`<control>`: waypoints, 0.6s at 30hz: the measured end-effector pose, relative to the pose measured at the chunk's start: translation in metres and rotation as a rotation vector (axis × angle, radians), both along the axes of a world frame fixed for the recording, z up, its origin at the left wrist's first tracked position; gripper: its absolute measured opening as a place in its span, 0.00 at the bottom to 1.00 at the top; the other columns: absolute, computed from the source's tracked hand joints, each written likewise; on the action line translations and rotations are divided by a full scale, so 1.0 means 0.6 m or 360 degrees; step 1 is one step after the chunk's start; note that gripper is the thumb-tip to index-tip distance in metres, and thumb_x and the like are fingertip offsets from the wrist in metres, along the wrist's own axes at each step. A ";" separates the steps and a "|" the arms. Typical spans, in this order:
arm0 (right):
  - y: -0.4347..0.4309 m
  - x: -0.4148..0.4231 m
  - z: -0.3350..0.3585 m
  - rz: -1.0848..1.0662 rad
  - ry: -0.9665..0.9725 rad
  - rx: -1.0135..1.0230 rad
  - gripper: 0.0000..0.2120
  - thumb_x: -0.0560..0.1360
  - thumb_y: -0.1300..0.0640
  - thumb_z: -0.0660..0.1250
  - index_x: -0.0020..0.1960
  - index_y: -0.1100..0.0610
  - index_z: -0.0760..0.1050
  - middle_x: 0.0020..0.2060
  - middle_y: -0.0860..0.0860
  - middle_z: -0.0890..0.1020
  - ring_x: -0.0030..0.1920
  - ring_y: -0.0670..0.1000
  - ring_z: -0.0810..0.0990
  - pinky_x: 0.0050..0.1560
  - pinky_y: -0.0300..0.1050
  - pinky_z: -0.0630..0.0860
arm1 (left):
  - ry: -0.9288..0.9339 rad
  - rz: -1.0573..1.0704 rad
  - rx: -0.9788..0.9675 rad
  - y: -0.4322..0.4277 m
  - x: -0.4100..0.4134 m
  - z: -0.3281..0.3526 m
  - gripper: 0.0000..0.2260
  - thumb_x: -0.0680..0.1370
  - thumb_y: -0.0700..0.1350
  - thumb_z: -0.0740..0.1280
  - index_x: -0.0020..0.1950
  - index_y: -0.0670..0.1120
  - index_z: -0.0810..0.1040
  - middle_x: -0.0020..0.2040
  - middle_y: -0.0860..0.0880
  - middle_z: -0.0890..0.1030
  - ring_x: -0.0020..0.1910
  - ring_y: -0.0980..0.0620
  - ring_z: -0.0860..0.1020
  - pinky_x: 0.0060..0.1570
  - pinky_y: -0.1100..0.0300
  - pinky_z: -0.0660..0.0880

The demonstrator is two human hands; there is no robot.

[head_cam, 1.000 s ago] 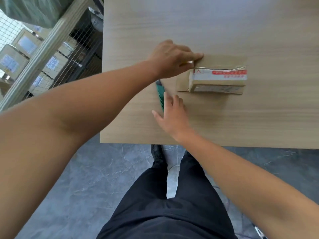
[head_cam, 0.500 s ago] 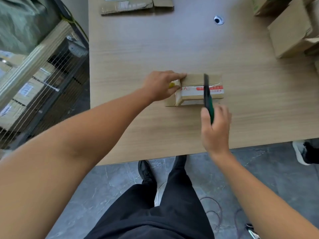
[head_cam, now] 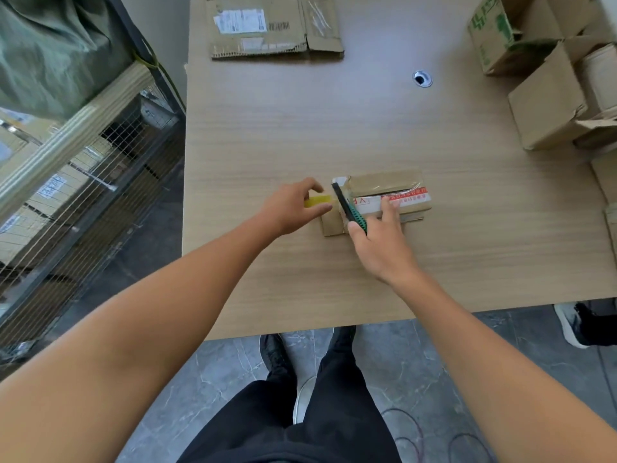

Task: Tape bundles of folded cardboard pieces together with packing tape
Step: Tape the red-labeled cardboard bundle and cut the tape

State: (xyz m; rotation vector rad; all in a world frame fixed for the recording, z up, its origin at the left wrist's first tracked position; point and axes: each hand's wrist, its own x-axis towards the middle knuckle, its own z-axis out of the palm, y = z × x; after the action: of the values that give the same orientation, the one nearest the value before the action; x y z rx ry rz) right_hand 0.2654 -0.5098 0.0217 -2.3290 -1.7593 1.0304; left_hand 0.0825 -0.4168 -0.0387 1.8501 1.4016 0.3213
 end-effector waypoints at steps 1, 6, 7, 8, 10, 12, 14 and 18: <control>0.004 -0.001 0.003 -0.0003 -0.0012 -0.0019 0.27 0.85 0.45 0.55 0.72 0.66 0.70 0.82 0.57 0.43 0.82 0.56 0.38 0.80 0.60 0.46 | 0.0054 0.0044 -0.0023 0.003 0.000 0.000 0.18 0.76 0.60 0.72 0.58 0.50 0.76 0.42 0.53 0.76 0.44 0.48 0.76 0.45 0.54 0.74; 0.015 0.009 0.018 0.0021 -0.0044 -0.0106 0.26 0.86 0.48 0.53 0.74 0.66 0.69 0.83 0.56 0.43 0.82 0.54 0.37 0.79 0.50 0.44 | 0.0215 0.0100 -0.0119 0.013 0.014 0.011 0.18 0.72 0.65 0.72 0.50 0.53 0.75 0.40 0.55 0.75 0.42 0.51 0.77 0.42 0.54 0.74; 0.017 0.008 0.022 0.0052 -0.0072 -0.0150 0.26 0.86 0.47 0.53 0.73 0.66 0.71 0.83 0.56 0.42 0.82 0.54 0.37 0.79 0.51 0.45 | 0.0225 0.0092 -0.0124 0.013 0.015 0.015 0.18 0.72 0.65 0.72 0.51 0.53 0.76 0.40 0.55 0.75 0.43 0.51 0.77 0.42 0.55 0.73; 0.019 0.006 0.024 0.0085 -0.0107 -0.0197 0.26 0.86 0.47 0.53 0.71 0.65 0.73 0.82 0.57 0.42 0.82 0.56 0.37 0.79 0.51 0.45 | 0.0219 0.0076 -0.0122 0.012 0.014 0.019 0.18 0.73 0.64 0.72 0.51 0.53 0.76 0.41 0.55 0.75 0.45 0.50 0.77 0.43 0.55 0.73; 0.023 -0.002 0.026 0.0128 -0.0171 -0.0266 0.26 0.86 0.46 0.52 0.70 0.63 0.75 0.82 0.58 0.40 0.81 0.59 0.36 0.79 0.54 0.46 | 0.0138 0.0054 -0.0111 0.009 0.011 0.025 0.14 0.74 0.62 0.72 0.51 0.54 0.78 0.45 0.54 0.77 0.49 0.50 0.78 0.47 0.55 0.75; 0.027 -0.009 0.026 0.0144 -0.0227 -0.0292 0.27 0.85 0.45 0.52 0.70 0.62 0.75 0.82 0.59 0.39 0.81 0.60 0.35 0.79 0.56 0.49 | 0.0053 0.0044 -0.0056 0.002 0.008 0.030 0.10 0.75 0.59 0.72 0.50 0.55 0.79 0.48 0.54 0.77 0.50 0.52 0.77 0.49 0.55 0.75; 0.029 -0.014 0.023 0.0156 -0.0298 -0.0326 0.27 0.85 0.45 0.52 0.72 0.63 0.73 0.82 0.59 0.38 0.81 0.61 0.34 0.79 0.59 0.50 | 0.0057 0.0019 0.0067 -0.007 0.015 0.034 0.07 0.77 0.55 0.71 0.49 0.54 0.79 0.49 0.54 0.76 0.48 0.51 0.76 0.47 0.55 0.74; 0.017 -0.022 0.010 0.0267 -0.0510 -0.0454 0.24 0.84 0.46 0.55 0.66 0.62 0.76 0.79 0.58 0.29 0.78 0.62 0.26 0.72 0.73 0.59 | 0.0185 0.0050 0.0240 -0.018 0.024 0.046 0.05 0.80 0.51 0.67 0.50 0.50 0.79 0.51 0.53 0.73 0.47 0.48 0.77 0.42 0.56 0.70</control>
State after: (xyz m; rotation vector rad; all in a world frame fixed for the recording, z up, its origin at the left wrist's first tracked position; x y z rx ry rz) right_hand 0.2525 -0.4997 0.0278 -2.6845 -2.0737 1.0388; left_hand 0.0967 -0.4274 -0.0111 1.9982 1.5226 0.3482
